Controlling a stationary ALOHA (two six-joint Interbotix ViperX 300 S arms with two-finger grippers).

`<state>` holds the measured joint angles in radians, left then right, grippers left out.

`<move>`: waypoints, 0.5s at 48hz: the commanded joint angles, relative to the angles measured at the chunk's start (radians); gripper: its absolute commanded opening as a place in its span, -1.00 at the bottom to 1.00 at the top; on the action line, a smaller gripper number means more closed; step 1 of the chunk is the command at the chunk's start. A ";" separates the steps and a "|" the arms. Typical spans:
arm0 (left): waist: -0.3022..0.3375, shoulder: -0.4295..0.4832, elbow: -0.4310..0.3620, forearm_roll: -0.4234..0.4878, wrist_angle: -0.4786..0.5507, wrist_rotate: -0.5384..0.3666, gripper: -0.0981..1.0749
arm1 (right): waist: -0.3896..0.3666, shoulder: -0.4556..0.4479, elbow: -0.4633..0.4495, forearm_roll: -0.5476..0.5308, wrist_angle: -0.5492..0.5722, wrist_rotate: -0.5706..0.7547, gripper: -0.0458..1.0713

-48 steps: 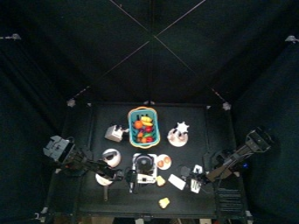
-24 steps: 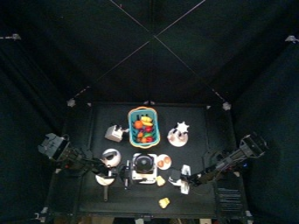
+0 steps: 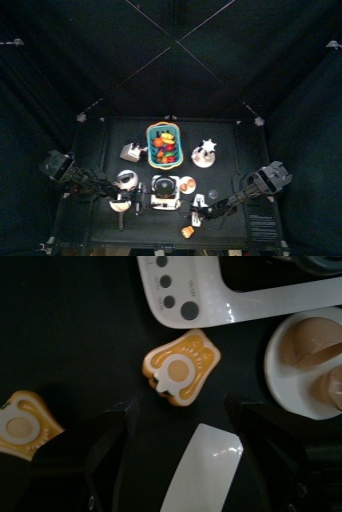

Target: Grab squash half

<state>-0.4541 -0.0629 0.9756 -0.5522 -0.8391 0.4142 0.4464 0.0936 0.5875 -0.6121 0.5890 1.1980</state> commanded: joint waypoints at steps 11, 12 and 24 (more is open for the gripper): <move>-0.034 -0.028 0.023 -0.058 -0.002 -0.014 0.56 | -0.037 0.000 -0.020 0.037 -0.069 0.040 0.84; -0.037 -0.028 0.023 -0.064 -0.002 -0.014 0.56 | -0.037 0.000 -0.021 0.038 -0.074 0.041 0.84; -0.048 -0.028 0.025 -0.095 -0.002 -0.014 0.56 | -0.054 0.028 -0.026 0.083 -0.094 0.048 0.84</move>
<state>-0.4955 -0.0767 1.0094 -0.6458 -0.8376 0.4019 0.4050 0.1304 0.5798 -0.5446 0.4970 1.2410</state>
